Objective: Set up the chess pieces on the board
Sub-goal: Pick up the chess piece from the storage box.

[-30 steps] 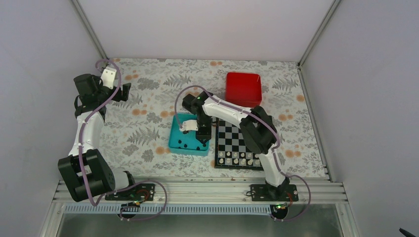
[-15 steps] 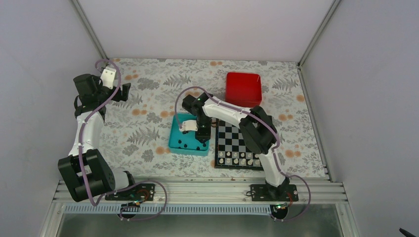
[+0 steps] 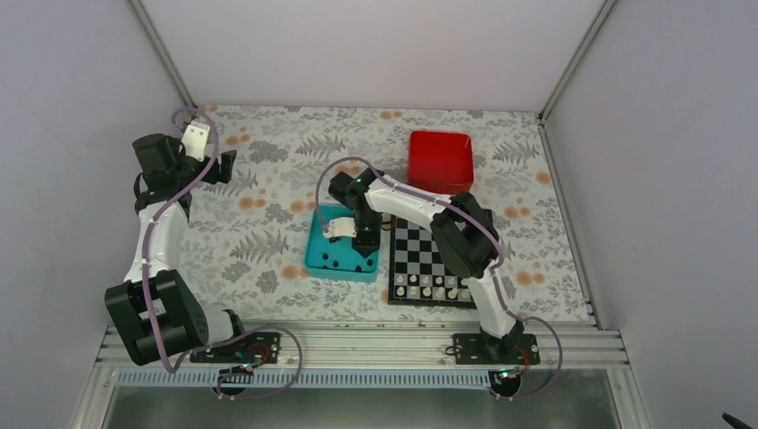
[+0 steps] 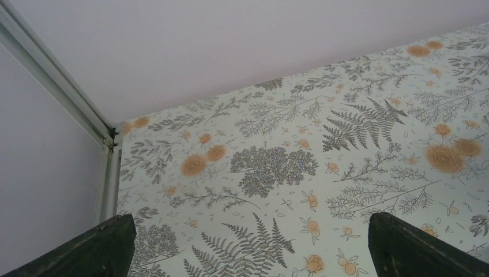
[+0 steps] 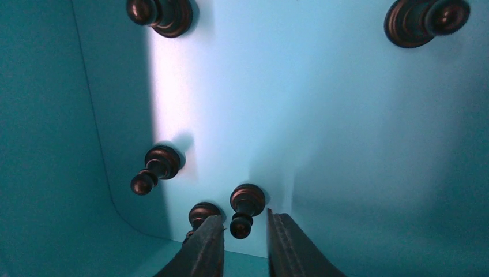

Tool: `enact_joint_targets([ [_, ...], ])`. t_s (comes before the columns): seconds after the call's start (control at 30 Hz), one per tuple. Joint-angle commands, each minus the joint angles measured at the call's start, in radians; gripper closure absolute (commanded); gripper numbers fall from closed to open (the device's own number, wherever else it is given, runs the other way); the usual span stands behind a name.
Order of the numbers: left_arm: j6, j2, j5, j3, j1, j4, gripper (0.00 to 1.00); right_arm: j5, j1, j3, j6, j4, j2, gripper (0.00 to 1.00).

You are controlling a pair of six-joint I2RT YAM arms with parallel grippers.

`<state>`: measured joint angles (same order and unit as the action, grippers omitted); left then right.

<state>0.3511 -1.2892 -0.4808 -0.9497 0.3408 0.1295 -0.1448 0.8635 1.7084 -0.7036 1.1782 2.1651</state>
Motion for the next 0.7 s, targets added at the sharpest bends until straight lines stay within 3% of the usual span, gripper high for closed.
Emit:
enact_joint_targets([
  [0.0,0.0,0.014,-0.012,0.001,0.01,-0.016,0.0,-0.018,0.007,0.027,0.011,-0.006,0.011,0.82],
  [0.2,-0.001,0.013,-0.018,-0.001,0.012,-0.016,0.0,-0.02,0.005,0.034,0.014,0.011,-0.051,0.92],
  [0.43,-0.003,0.017,-0.016,-0.003,0.012,-0.013,0.0,0.01,-0.028,0.113,0.025,0.083,-0.155,0.92],
  [0.67,-0.004,0.018,-0.019,-0.006,0.013,-0.013,0.0,0.044,-0.14,0.122,0.018,0.109,-0.26,0.91],
])
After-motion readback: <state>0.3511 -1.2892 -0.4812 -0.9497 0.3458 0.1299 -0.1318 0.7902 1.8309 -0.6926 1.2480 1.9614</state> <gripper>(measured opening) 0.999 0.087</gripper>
